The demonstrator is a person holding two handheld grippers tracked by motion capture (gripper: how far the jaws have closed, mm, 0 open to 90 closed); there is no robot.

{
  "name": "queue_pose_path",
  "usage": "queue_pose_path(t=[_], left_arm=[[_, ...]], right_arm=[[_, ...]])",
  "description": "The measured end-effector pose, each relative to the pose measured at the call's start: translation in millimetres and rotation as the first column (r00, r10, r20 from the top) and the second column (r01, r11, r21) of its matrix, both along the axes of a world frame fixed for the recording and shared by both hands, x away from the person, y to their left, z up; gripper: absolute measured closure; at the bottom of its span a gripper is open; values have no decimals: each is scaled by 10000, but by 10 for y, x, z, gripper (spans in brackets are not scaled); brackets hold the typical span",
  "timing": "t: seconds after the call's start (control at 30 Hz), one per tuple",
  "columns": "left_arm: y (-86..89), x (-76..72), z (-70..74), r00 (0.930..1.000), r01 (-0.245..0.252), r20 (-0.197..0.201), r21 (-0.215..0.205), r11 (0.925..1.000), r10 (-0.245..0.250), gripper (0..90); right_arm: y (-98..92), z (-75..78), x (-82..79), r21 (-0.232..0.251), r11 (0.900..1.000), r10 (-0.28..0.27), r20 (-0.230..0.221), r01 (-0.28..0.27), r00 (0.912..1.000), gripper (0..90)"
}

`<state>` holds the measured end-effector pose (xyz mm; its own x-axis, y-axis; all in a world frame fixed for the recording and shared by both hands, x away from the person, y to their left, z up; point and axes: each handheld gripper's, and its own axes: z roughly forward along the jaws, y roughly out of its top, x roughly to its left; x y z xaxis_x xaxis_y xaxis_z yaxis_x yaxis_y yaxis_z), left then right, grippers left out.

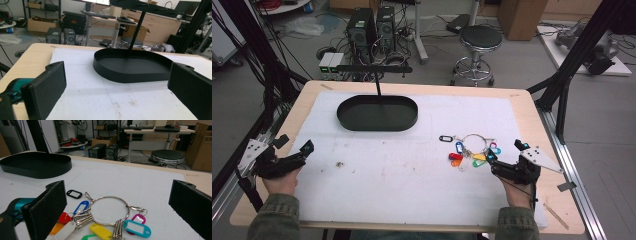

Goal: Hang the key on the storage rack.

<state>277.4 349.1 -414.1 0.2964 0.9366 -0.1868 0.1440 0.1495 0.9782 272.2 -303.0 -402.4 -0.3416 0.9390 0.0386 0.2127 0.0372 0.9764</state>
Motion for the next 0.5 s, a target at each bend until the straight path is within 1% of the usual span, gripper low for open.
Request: queue_pose_path(t=[0.07,0.3,0.5], left_arm=[[-1,0,0,10000,1,-7,-1,10000,-1,23],[-4,-1,-1,10000,14,-23,17,10000,-14,24],[-3,2,-4,10000,20,-21,-38,10000,-20,23]], right_arm=[[5,1,-5,67,10000,25,-57,-24,10000,5],[-3,3,-11,25,10000,-58,-44,58,10000,5],[5,-2,-4,-9,10000,-3,-119,3,9999,5]])
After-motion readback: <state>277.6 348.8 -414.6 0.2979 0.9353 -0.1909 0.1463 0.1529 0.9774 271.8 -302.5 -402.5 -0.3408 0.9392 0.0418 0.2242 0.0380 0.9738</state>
